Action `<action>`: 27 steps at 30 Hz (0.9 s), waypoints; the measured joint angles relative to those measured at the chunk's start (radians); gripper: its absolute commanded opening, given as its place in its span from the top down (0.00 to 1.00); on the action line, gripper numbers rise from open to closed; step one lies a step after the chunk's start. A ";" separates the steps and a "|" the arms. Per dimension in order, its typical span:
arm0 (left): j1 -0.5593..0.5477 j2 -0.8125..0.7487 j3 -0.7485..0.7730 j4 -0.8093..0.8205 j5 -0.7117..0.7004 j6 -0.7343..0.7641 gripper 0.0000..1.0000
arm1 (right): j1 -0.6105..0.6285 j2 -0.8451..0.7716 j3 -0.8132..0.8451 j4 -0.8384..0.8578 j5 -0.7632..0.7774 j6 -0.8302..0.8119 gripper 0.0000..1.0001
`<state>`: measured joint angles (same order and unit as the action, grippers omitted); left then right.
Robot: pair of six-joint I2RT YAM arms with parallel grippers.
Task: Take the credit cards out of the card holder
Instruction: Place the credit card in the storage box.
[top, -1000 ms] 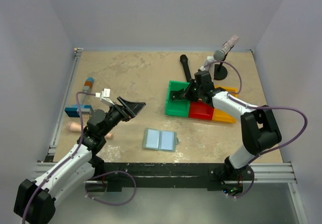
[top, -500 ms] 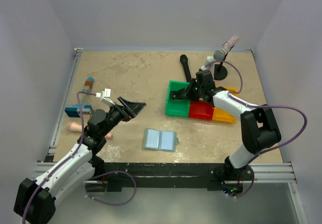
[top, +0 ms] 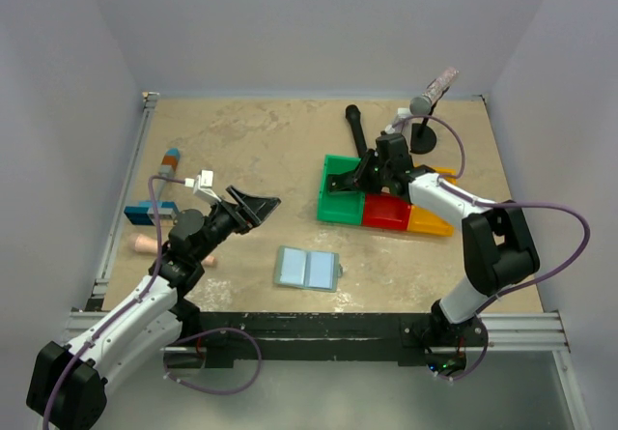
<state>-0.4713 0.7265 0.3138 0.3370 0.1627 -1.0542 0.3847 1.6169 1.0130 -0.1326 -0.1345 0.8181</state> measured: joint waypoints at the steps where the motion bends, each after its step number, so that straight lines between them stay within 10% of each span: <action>1: 0.000 0.000 0.000 -0.001 0.000 0.000 0.13 | 0.000 0.000 0.002 -0.004 0.000 -0.001 0.71; 27: 0.000 0.001 0.000 -0.003 0.008 -0.001 0.13 | -0.004 0.031 0.056 -0.103 -0.011 -0.033 0.64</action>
<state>-0.4713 0.7273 0.3138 0.3340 0.1703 -1.0554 0.3805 1.6482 1.0687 -0.2356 -0.1455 0.7853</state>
